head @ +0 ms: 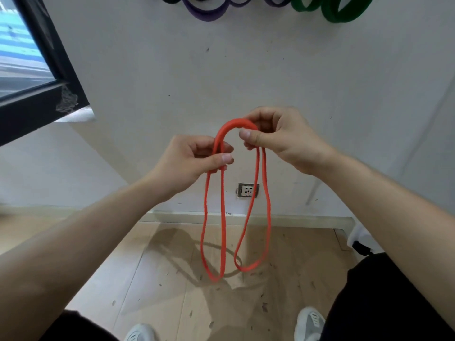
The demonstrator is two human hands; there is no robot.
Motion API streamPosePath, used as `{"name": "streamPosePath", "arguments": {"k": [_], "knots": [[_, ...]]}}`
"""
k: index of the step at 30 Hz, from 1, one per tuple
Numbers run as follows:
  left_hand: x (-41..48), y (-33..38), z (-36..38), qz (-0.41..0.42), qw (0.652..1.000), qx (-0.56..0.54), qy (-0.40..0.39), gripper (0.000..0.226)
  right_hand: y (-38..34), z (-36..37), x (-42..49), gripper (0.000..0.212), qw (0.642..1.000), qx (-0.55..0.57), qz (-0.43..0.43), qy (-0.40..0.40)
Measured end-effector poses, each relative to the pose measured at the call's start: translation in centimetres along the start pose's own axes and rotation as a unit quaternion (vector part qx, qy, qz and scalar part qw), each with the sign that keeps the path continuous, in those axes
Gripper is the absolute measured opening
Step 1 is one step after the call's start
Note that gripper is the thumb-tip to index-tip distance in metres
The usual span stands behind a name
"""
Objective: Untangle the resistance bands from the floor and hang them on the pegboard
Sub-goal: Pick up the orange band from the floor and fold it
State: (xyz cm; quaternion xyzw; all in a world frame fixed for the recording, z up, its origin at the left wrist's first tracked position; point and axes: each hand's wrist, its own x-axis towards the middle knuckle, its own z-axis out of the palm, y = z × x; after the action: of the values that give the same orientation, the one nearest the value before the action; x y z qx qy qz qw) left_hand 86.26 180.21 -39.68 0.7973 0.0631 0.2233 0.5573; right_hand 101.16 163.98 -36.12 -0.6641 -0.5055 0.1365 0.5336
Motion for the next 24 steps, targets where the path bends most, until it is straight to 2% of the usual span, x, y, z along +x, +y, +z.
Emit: {"name": "streamPosePath", "arguments": {"k": [7, 10, 14, 18, 21, 24], "knots": [[0.7, -0.1, 0.4, 0.012, 1.0, 0.011, -0.001, 0.021, 0.1, -0.7, -0.4, 0.02, 0.995, -0.083, 0.013, -0.059], [0.7, -0.3, 0.5, 0.004, 1.0, 0.022, -0.011, 0.02, -0.1, -1.2, -0.4, 0.013, 0.989, -0.138, -0.001, -0.055], [0.6, -0.5, 1.2, -0.004, 0.999, 0.023, -0.025, 0.019, -0.5, -1.6, -0.4, 0.014, 0.985, -0.164, -0.011, -0.041], [0.6, -1.2, 2.5, -0.009, 0.998, 0.057, -0.027, 0.033, -0.5, -1.9, -0.3, 0.011, 0.994, -0.104, -0.025, -0.034], [0.7, -1.8, 3.5, -0.038, 0.997, 0.062, -0.038, 0.052, -0.6, -1.9, -0.2, 0.01, 0.999, -0.026, -0.031, -0.013], [0.7, -2.5, 4.7, -0.079, 0.996, 0.014, -0.043, 0.061, -0.5, -2.0, -0.1, 0.014, 0.997, 0.072, -0.021, 0.005]]}}
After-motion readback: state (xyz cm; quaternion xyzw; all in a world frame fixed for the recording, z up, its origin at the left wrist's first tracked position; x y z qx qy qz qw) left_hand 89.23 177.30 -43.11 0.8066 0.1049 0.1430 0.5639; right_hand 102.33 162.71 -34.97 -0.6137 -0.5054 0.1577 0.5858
